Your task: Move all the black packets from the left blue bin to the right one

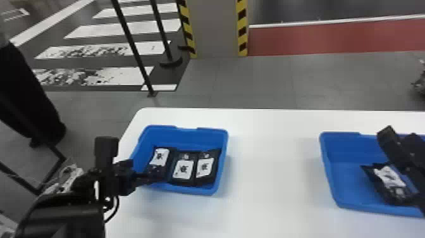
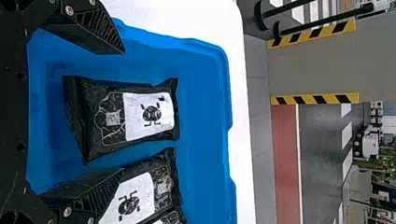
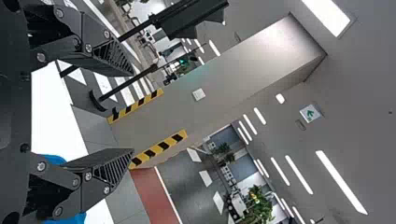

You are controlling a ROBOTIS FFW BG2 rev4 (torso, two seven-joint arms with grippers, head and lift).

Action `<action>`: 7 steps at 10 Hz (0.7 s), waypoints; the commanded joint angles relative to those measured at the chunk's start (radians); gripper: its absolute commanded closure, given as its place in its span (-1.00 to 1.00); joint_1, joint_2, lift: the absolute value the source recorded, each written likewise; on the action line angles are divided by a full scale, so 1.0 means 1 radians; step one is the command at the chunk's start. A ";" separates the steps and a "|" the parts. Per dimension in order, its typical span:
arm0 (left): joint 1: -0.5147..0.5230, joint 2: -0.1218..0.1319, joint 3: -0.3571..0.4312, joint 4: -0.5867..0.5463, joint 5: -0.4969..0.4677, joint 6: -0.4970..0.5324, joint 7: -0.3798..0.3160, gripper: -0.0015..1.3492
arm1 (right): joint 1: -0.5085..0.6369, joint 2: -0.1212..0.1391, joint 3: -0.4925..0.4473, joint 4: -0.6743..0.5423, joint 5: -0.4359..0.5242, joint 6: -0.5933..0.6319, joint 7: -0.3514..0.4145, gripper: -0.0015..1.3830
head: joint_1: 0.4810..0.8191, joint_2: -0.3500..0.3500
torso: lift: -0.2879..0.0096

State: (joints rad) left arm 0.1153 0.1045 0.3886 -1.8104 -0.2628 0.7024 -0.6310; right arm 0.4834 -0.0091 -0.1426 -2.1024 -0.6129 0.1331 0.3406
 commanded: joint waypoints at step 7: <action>-0.137 0.027 -0.086 0.167 -0.012 0.105 0.057 -0.56 | 0.017 0.001 0.000 -0.010 -0.024 0.031 0.008 -0.29 | 0.27 0.58 | 0.20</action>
State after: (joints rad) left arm -0.0180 0.1308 0.3097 -1.6457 -0.2730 0.7953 -0.5738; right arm 0.4996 -0.0076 -0.1426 -2.1119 -0.6341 0.1635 0.3481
